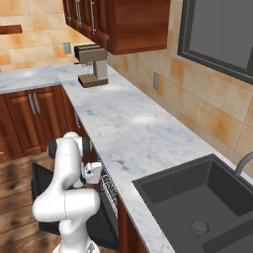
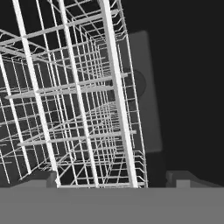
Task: Open the dishwasher door and pull out the top rack.
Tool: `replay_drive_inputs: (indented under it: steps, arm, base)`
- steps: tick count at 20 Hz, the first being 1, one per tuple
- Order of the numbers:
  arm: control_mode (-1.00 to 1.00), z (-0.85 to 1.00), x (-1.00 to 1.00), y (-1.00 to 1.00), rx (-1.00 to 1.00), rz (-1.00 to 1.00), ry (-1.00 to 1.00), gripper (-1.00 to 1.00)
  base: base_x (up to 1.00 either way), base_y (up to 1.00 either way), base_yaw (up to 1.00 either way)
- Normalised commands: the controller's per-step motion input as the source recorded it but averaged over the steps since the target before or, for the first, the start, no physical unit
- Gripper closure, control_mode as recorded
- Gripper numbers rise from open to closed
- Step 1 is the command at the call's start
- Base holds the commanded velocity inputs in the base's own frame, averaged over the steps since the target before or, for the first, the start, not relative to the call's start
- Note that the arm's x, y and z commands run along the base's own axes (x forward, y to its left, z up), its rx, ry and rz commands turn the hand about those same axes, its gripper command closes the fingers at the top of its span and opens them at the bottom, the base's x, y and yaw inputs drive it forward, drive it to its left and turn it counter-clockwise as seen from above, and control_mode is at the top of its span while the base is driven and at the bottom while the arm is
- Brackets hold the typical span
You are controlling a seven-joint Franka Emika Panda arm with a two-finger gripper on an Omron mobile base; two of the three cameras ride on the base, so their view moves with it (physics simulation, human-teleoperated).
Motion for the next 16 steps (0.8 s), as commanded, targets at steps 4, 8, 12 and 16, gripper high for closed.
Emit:
replay_drive_inputs:
  steps: [4,8,12,16]
  arm:
    - [-1.0,0.03,0.26,-0.14,0.03,-0.04,-0.01,-1.0]
    - [-1.0,-0.17,0.37,-0.25,0.03,-0.03,0.0,-1.0]
    - [-1.0,-0.33,0.45,-0.32,0.06,-0.01,0.0,-1.0]
    - [-1.0,-0.45,0.39,-0.39,0.12,0.0,0.0,-1.0]
  base:
    - [0.0,0.0,0.0]
    - [0.0,0.0,0.0]
    - [0.0,0.0,0.0]
    - [0.0,0.0,0.0]
